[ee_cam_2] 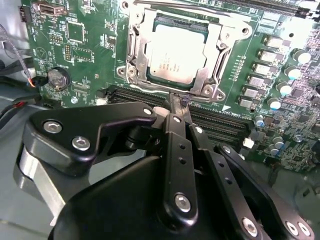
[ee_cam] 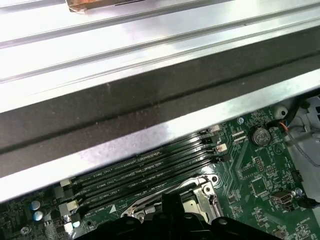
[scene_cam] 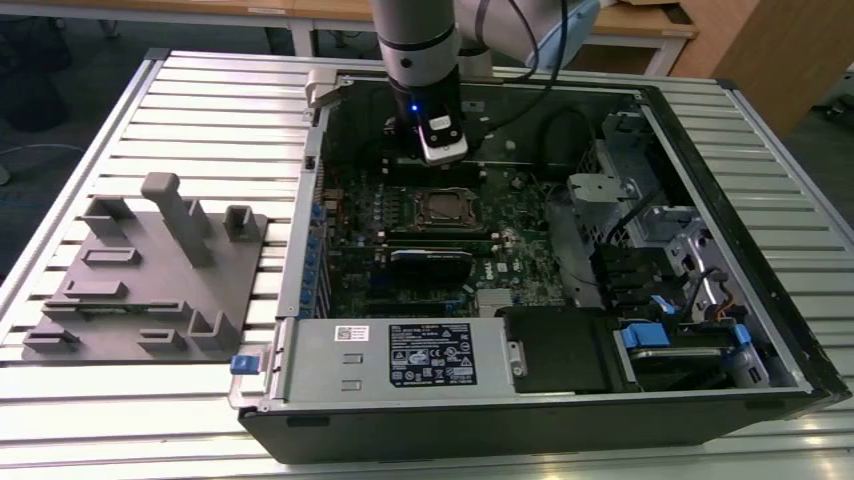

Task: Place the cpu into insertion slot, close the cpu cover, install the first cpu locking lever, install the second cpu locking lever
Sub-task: 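Install the first cpu locking lever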

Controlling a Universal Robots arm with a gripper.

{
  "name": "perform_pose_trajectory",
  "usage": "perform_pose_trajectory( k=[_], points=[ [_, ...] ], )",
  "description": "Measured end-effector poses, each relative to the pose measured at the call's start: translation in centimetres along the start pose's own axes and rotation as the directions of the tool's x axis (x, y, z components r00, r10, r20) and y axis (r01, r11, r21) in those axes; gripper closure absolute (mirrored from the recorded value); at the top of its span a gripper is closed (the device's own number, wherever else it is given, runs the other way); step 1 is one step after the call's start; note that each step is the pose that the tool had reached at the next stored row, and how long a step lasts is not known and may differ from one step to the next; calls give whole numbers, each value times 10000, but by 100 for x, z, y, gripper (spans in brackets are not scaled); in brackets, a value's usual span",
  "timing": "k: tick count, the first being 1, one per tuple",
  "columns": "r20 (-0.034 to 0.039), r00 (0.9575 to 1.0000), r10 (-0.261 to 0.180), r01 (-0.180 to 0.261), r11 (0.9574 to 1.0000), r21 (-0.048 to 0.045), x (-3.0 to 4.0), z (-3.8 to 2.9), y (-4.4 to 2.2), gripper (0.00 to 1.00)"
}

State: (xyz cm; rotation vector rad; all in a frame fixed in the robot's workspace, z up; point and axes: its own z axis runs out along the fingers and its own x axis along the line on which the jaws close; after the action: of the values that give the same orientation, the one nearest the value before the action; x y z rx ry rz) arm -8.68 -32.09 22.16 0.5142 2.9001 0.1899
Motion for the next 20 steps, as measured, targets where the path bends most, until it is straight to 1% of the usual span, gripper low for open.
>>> perform_pose_trajectory(
  k=[4, 5, 6, 7, 8, 9, 10, 11, 17, 20],
  points=[
    [-7, 10000, 0, 0, 10000, 3, 0, -1, 0, 90],
    [-48, 10000, 2, -2, 10000, 18, -1, 0, 0, 90],
    [-133, 9999, 12, -11, 10000, 52, -1, 0, 0, 90],
    [-255, 9997, 26, -23, 9999, 98, -1, 2, 0, 90],
    [-402, 9992, 43, -37, 9999, 153, -2, 4, 0, 90],
    [-515, 9987, 55, -45, 9998, 198, -2, 5, 0, 90],
    [-615, 9981, 67, -53, 9997, 238, -2, 7, 0, 90],
    [-687, 9976, 76, -58, 9996, 268, -2, 8, 0, 90],
    [-700, 9975, 79, -60, 9996, 272, -2, 9, 0, 90],
    [-713, 9974, 28, -9, 9997, 263, -15, 14, 4, 90]
  ],
)
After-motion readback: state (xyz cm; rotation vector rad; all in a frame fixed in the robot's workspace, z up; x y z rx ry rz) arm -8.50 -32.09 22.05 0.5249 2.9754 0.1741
